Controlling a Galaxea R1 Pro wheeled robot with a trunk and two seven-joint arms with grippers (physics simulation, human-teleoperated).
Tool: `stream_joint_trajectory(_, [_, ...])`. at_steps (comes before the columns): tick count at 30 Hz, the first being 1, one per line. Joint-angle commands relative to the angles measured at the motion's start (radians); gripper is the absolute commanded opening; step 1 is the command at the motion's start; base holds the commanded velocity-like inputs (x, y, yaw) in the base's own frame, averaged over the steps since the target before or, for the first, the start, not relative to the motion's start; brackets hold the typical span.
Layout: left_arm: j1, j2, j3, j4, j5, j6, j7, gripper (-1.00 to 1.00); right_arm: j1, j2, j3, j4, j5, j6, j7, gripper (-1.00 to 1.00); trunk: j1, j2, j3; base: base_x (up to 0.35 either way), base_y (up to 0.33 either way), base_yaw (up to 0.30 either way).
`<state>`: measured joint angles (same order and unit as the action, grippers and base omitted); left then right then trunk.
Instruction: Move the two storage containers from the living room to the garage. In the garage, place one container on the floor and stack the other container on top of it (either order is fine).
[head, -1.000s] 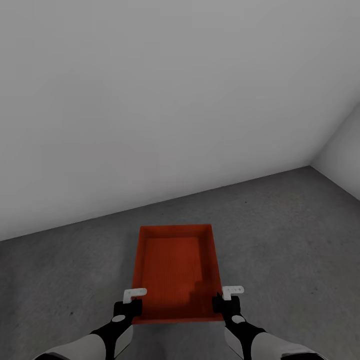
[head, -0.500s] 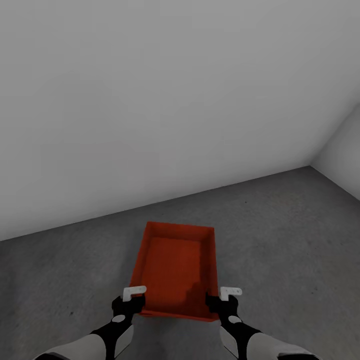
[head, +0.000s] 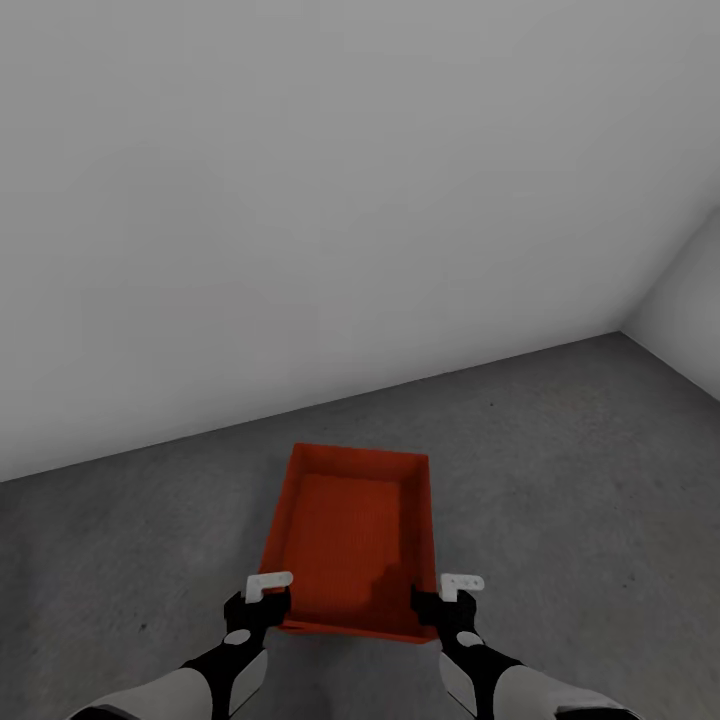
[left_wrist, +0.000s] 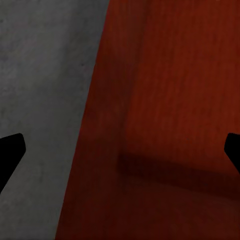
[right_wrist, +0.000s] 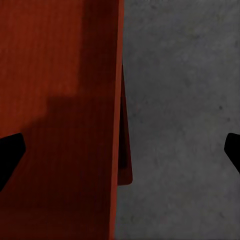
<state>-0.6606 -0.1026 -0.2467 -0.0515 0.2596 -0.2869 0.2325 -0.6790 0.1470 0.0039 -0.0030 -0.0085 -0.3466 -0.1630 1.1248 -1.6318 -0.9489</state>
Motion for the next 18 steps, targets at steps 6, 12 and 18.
stream_joint_trajectory(6, [-0.001, 0.0, -0.008, 0.001, 0.008, -0.004, 0.004, 1.0, -0.001, 0.0, 0.001, 0.001, -0.001, -0.003, -0.003, 1.0, 0.0, 0.0, -0.001, 0.0, 0.0, 0.0])
stream_joint_trajectory(12, [-0.001, 0.0, -0.009, 0.001, 0.006, -0.003, 0.004, 1.0, -0.001, 0.0, 0.001, 0.001, -0.001, -0.003, -0.003, 1.0, -0.012, 0.021, 0.009, 0.0, 0.0, 0.0])
stream_joint_trajectory(18, [-0.001, 0.0, -0.008, 0.001, 0.004, -0.004, 0.004, 1.0, -0.001, 0.0, 0.001, 0.001, -0.007, -0.003, -0.003, 1.0, -0.035, 0.063, 0.028, 0.0, 0.0, 0.0])
